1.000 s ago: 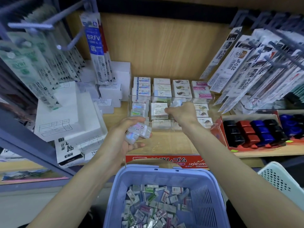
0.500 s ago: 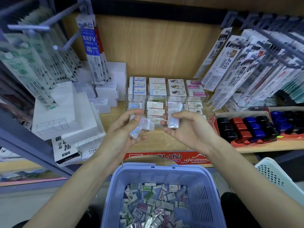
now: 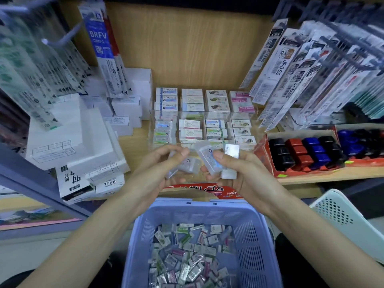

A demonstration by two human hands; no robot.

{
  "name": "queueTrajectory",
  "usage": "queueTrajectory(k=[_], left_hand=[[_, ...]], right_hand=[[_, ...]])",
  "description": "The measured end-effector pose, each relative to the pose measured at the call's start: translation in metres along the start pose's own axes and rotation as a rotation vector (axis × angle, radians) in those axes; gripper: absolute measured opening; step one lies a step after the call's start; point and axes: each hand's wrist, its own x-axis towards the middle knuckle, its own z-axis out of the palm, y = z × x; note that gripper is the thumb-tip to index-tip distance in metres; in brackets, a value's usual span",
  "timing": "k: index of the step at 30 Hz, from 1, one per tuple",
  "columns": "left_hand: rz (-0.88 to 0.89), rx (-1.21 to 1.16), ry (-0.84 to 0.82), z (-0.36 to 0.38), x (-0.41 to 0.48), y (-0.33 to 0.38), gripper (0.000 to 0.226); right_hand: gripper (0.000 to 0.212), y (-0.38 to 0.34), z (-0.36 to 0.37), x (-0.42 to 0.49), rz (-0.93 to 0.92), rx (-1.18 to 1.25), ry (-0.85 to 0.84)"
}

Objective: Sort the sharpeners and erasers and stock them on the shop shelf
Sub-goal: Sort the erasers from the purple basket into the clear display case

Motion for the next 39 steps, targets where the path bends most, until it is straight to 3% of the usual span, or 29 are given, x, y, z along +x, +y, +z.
queueTrajectory(k=[3, 6, 11, 18, 21, 26, 29, 33, 39], left_hand=[[-0.005, 0.058, -0.039, 0.005, 0.000, -0.003, 0.019], [-0.020, 0.073, -0.034, 0.008, 0.001, -0.003, 0.014], [-0.041, 0.136, -0.068, 0.011, -0.004, -0.007, 0.028], [-0.014, 0.190, -0.096, 0.012, -0.007, -0.008, 0.029], [-0.013, 0.189, -0.096, 0.013, -0.007, -0.008, 0.029], [-0.030, 0.164, -0.058, 0.009, -0.006, -0.009, 0.025], [-0.025, 0.170, -0.081, 0.003, -0.007, -0.003, 0.019], [-0.033, 0.224, -0.132, -0.014, -0.007, 0.010, 0.023], [-0.031, 0.218, -0.055, -0.038, -0.005, 0.010, 0.025]], right_hand=[[0.053, -0.001, 0.000, 0.001, -0.032, -0.012, 0.054], [0.040, -0.001, -0.001, 0.003, -0.023, 0.002, 0.095], [0.042, 0.004, -0.003, 0.005, -0.023, 0.132, 0.143], [0.027, 0.006, 0.002, 0.004, -0.040, 0.096, 0.072], [0.009, 0.007, 0.004, 0.004, 0.005, 0.138, 0.076], [0.025, 0.011, 0.008, 0.005, 0.065, 0.201, 0.089], [0.023, 0.008, 0.010, 0.007, -0.003, 0.008, 0.032], [0.048, -0.016, 0.000, 0.015, -0.286, -0.530, -0.077], [0.027, -0.020, 0.004, 0.039, -0.446, -0.925, -0.157]])
